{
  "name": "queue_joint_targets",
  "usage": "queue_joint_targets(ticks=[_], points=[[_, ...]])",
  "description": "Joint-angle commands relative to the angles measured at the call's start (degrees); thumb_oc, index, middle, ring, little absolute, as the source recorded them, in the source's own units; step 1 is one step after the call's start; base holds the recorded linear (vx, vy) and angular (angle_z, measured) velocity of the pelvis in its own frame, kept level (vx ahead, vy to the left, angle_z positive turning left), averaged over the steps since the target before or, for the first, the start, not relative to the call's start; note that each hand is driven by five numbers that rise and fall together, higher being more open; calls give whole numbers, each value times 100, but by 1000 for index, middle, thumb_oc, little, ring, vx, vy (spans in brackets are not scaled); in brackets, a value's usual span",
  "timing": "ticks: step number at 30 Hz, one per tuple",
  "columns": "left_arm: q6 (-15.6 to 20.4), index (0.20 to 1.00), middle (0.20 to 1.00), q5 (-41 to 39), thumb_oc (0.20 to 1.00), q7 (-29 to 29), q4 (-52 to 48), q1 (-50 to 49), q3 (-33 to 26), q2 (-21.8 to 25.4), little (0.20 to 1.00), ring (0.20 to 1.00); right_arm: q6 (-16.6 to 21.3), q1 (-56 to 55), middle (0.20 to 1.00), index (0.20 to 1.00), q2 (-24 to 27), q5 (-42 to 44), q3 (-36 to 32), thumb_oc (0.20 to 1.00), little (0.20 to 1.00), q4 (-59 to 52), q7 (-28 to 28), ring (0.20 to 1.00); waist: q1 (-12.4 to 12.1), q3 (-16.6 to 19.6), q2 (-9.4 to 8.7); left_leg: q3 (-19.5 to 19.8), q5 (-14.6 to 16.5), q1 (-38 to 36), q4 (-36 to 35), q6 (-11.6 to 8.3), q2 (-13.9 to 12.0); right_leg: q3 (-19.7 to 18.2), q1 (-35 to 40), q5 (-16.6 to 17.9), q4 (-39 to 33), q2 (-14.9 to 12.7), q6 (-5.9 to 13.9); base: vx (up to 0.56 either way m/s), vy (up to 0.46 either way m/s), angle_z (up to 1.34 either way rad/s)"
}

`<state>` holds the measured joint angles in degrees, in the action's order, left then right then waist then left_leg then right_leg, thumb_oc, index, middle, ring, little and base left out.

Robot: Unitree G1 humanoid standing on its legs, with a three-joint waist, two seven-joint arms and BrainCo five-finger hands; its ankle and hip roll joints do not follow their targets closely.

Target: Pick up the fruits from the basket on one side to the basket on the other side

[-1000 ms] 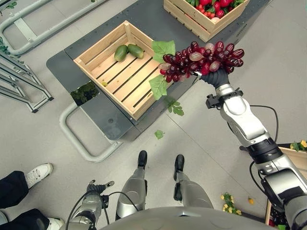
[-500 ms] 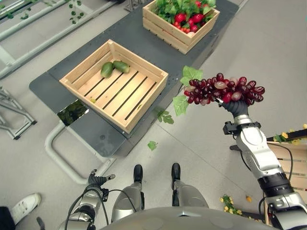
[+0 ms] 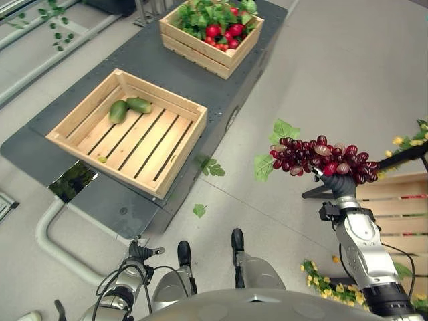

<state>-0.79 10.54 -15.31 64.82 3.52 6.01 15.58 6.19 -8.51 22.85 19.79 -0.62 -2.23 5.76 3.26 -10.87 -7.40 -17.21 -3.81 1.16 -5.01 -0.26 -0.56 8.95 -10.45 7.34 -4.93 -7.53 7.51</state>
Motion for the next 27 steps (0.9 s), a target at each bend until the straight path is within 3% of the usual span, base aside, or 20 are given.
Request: queue_joint_targets(ticks=[1,3,7,14,16,17,20,22,24,25,27], points=[[55,1000,1000,97,1000,-23,225,398,1,146,1000,1000,504,562,200,200,223,27,-148,200,200,-411,59,200,-96,71,172,-30,607,112,215,-67,-136,1162,80,-306,838,-377,271,47,-52,-113],[86,1000,1000,34,1000,-23,19,399,24,160,1000,1000,464,611,200,200,223,-10,-28,200,200,-365,43,200,-189,75,155,-376,694,-53,273,-115,-224,1704,249,-327,813,-490,261,35,-79,-124],[193,1000,1000,-47,1000,20,-175,408,144,94,1000,1000,430,458,200,200,250,-108,-84,200,200,-439,23,200,-74,173,253,-492,773,-284,296,-96,-175,1428,332,-320,761,-374,217,73,-103,-88],[257,1000,1000,-259,1000,55,-72,328,123,-154,1000,1000,475,409,200,200,445,-232,-145,200,200,-717,-40,200,135,223,559,-650,1063,-332,1220,-288,-512,802,645,-548,330,143,-35,57,-122,-37],[280,1000,1000,-442,1000,-29,33,308,16,-281,1000,1000,509,389,200,200,473,-263,-152,200,200,-731,-16,200,148,144,572,-494,1258,-173,1857,-330,-599,640,720,-652,290,259,-143,62,-135,-58],[282,1000,1000,-570,1000,-72,61,284,-59,-325,1000,1000,513,368,200,200,470,-270,-126,200,200,-719,-20,200,128,121,558,-343,1179,-75,2152,-363,-640,546,786,-688,267,305,-197,77,-134,-52],[328,1000,1000,-1037,1000,-313,71,185,-345,-388,1000,1000,505,330,200,200,472,-265,-19,200,200,-753,-44,200,-2,37,502,429,735,414,3256,-480,-578,257,962,-777,198,467,-380,98,-151,-47],[324,1000,1000,-1193,1000,-400,108,113,-490,-342,1000,1000,476,332,200,200,564,-234,14,200,200,-812,-102,200,-166,-130,413,1080,409,1056,4129,-460,-337,1,1093,-793,172,541,-516,50,-149,-50],[310,1000,1000,-1236,1000,-404,158,59,-559,-328,1000,1000,476,315,200,200,556,-228,-10,200,200,-848,-105,200,-203,-133,351,1209,355,1197,4169,-415,-200,-73,1081,-796,175,508,-529,44,-54,-64],[296,1000,1000,-1353,1000,-385,286,-97,-734,-328,1000,1000,498,300,200,200,541,-281,-28,200,200,-920,-121,200,-284,-121,356,1482,425,1259,4076,-299,-56,-289,1126,-825,198,590,-533,94,2,-61],[306,1000,1000,-1374,1000,-363,385,-145,-765,-337,1000,1000,508,304,200,200,531,-266,-31,200,200,-922,-131,200,-338,-126,375,1575,466,1220,3866,-250,-6,-394,1150,-832,193,625,-515,86,42,-79]])
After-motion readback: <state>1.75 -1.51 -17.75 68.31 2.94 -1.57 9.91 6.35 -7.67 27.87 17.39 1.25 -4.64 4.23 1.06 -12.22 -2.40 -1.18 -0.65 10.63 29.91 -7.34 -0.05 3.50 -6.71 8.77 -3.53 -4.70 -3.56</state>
